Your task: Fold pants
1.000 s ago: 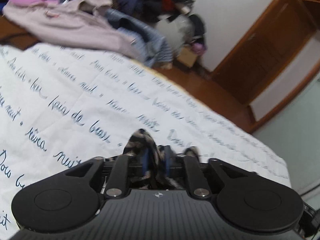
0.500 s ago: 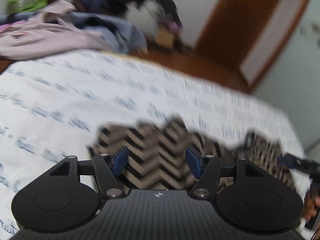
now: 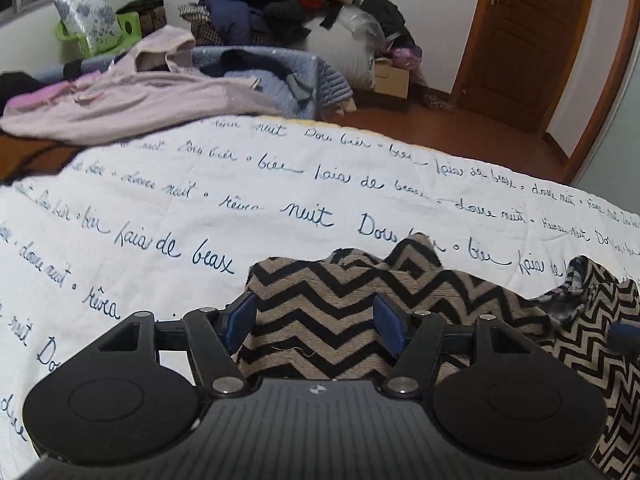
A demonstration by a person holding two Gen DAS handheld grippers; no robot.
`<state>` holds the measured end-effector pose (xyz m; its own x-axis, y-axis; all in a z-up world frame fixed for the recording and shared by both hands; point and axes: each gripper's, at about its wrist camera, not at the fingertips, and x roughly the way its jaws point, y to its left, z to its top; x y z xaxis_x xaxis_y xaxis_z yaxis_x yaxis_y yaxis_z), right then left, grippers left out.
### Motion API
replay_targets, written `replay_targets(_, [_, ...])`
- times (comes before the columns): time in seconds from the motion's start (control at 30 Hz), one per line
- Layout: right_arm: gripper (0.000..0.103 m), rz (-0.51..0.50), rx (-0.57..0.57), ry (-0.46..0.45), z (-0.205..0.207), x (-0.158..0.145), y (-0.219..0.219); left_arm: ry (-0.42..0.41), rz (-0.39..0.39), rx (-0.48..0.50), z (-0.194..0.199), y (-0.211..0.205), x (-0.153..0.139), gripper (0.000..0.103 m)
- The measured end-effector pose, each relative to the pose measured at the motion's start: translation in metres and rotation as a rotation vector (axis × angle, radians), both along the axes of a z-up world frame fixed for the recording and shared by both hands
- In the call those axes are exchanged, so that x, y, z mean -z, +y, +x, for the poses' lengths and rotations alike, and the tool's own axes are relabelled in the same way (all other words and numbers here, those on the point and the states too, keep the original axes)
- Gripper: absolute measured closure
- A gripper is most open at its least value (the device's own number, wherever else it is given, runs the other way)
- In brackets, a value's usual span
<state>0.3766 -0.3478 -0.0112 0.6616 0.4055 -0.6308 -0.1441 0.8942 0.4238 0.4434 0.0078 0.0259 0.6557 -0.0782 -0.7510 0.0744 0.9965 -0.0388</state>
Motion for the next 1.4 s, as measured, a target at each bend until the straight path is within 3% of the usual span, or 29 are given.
replay_targets(0.07, [0.047,0.008,-0.096,0.033,0.015,0.005,0.028,-0.02,0.004,0.015,-0.009,-0.008,-0.006,0.038])
replay_targets(0.13, [0.045,0.005,-0.104,0.056,0.032,0.011,0.048,-0.05,0.017,0.038,-0.015,-0.013,-0.012,0.036])
replay_targets(0.2, [0.045,0.011,-0.008,0.073,0.052,0.017,0.053,-0.083,0.045,0.043,-0.023,-0.012,-0.018,0.031])
replay_targets(0.33, [0.043,0.027,0.307,0.027,0.054,0.009,0.031,-0.099,0.046,0.045,-0.046,0.011,-0.024,0.024])
replay_targets(0.4, [0.036,0.059,0.263,-0.02,0.04,0.0,0.031,-0.08,0.006,0.049,-0.062,0.03,-0.022,0.024])
replay_targets(0.5, [0.027,0.054,0.108,-0.053,0.001,-0.007,0.037,-0.064,-0.044,0.064,-0.092,0.055,-0.017,0.024])
replay_targets(0.67, [0.027,0.048,0.033,-0.027,-0.07,0.008,0.014,-0.022,-0.15,0.092,-0.141,0.085,-0.003,0.022])
replay_targets(0.77, [0.027,-0.065,0.131,-0.05,-0.107,0.009,-0.017,0.005,-0.158,0.14,-0.16,0.089,0.006,0.021])
replay_targets(0.87, [0.026,-0.221,0.403,-0.164,-0.15,-0.008,-0.051,-0.005,-0.068,0.119,-0.169,0.094,0.018,0.023])
replay_targets(0.9, [0.025,-0.228,0.456,-0.19,-0.164,-0.012,-0.062,-0.006,-0.066,0.108,-0.171,0.098,0.02,0.024])
replay_targets(0.97, [0.025,-0.137,0.439,-0.189,-0.186,-0.014,-0.084,0.011,-0.145,0.123,-0.174,0.108,0.023,0.025])
replay_targets(1.07, [0.025,-0.002,0.304,-0.125,-0.202,-0.003,-0.095,0.024,-0.263,0.211,-0.182,0.105,0.025,0.023])
replay_targets(1.17, [0.026,-0.021,0.241,-0.093,-0.204,0.009,-0.089,0.016,-0.273,0.284,-0.188,0.089,0.029,0.022])
replay_targets(1.23, [0.036,-0.005,0.227,-0.078,-0.202,0.019,-0.085,-0.002,-0.247,0.31,-0.191,0.078,0.034,0.022])
replay_targets(1.27, [0.064,0.011,0.222,-0.069,-0.2,0.023,-0.082,-0.013,-0.223,0.309,-0.192,0.074,0.036,0.024])
replay_targets(1.3, [0.082,0.022,0.22,-0.05,-0.199,0.028,-0.081,-0.022,-0.203,0.311,-0.193,0.071,0.037,0.026])
replay_targets(1.33, [0.084,0.028,0.225,-0.037,-0.203,0.031,-0.08,-0.026,-0.185,0.317,-0.193,0.069,0.038,0.033])
replay_targets(1.4, [0.091,0.045,0.225,-0.039,-0.208,0.034,-0.082,-0.01,-0.155,0.309,-0.19,0.069,0.039,0.058])
